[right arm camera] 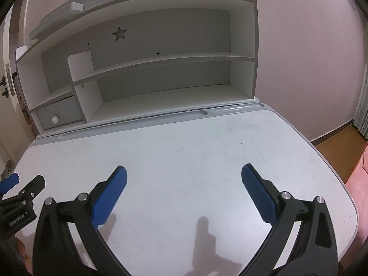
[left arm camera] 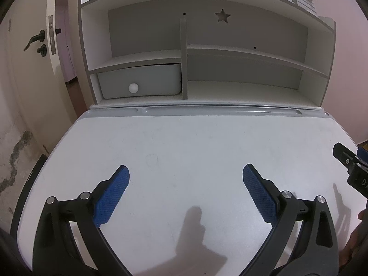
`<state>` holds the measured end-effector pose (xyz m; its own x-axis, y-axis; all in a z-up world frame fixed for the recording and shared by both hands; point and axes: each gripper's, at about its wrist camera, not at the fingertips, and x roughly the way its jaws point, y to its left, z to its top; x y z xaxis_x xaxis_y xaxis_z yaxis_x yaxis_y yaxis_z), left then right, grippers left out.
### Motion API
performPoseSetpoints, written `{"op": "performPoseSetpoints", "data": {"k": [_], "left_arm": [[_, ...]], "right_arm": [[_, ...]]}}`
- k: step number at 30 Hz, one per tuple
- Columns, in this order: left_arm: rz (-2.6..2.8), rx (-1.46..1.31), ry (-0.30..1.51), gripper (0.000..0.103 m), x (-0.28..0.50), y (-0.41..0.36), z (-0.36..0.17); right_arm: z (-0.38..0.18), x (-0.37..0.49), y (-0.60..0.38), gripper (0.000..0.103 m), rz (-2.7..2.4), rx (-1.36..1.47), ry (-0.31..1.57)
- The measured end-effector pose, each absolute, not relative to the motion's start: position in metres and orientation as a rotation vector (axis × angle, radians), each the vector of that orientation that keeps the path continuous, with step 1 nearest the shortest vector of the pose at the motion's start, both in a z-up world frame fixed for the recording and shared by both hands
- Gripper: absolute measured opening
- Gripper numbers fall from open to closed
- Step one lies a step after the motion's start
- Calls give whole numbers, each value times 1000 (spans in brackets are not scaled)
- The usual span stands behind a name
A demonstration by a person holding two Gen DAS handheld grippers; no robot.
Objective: Collect trash
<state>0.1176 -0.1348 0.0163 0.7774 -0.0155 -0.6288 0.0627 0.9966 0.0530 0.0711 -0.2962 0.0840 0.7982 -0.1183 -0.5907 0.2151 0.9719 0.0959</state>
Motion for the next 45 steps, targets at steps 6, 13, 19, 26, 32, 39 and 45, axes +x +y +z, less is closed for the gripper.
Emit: {"op": "performPoseSetpoints", "data": {"k": [6, 13, 19, 26, 32, 39, 45], "left_arm": [[-44, 63, 693, 96, 119, -134, 15], [-35, 51, 709, 96, 121, -133, 13], [-27, 49, 717, 96, 121, -134, 12], [-11, 42, 722, 96, 121, -132, 11], [5, 38, 728, 96, 118, -135, 19], [-34, 56, 767, 96, 123, -140, 26], [14, 70, 790, 96, 117, -141, 25]], "right_arm": [[84, 71, -297, 96, -181, 160, 620], [84, 70, -298, 96, -178, 161, 622], [85, 70, -297, 96, -178, 160, 624], [86, 69, -298, 96, -177, 164, 621], [85, 72, -299, 96, -170, 171, 629], [84, 73, -298, 96, -168, 176, 635], [85, 72, -301, 96, -169, 195, 632]]}}
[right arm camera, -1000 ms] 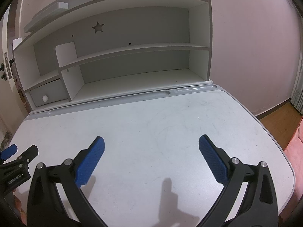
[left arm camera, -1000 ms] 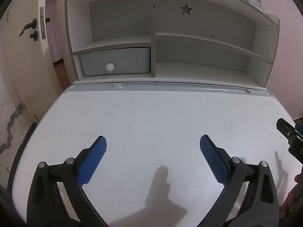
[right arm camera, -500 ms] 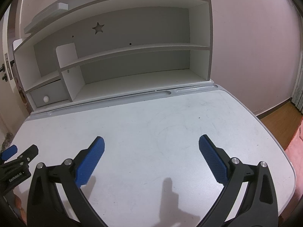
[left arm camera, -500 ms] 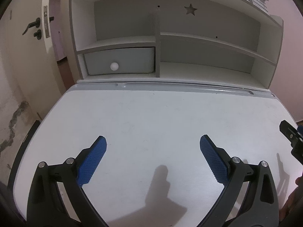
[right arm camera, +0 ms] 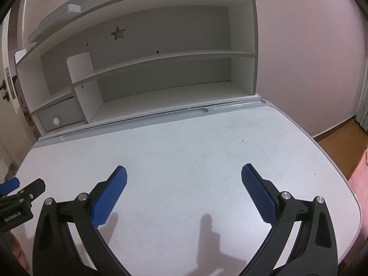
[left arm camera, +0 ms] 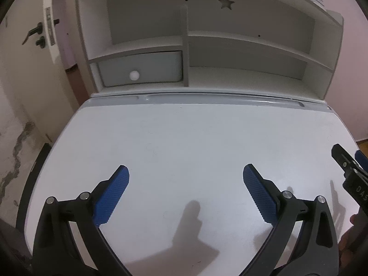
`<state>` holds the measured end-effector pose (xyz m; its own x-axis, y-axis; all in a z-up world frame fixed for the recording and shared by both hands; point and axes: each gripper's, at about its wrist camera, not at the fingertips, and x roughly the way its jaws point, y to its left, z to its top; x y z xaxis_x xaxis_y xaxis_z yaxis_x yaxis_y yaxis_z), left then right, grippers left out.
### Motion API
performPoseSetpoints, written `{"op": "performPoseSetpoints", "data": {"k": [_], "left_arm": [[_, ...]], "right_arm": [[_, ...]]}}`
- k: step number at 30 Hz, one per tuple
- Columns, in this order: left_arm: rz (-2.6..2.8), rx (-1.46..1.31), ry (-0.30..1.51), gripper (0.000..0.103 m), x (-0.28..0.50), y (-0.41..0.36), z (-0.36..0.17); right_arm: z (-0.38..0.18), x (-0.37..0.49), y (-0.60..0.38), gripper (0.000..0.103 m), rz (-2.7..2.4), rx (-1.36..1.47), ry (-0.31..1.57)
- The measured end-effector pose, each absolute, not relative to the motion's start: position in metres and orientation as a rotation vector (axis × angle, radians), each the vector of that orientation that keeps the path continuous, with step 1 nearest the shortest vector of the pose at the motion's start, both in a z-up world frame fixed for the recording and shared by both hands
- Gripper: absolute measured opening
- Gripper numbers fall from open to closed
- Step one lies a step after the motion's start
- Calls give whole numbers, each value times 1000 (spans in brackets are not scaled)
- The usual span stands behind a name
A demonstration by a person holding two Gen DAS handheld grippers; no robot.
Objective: Collect trash
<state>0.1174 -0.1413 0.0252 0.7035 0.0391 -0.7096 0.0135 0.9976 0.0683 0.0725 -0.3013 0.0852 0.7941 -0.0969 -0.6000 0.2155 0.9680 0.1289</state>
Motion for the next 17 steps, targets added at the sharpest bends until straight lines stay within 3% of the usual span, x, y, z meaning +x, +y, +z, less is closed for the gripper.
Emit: {"op": "performPoseSetpoints", "data": {"k": [8, 17], "left_arm": [[33, 139, 738, 96, 113, -148, 24], [-46, 135, 858, 96, 142, -151, -2]], "right_arm": [[84, 79, -313, 96, -160, 219, 696], [69, 94, -310, 96, -241, 62, 811]]}}
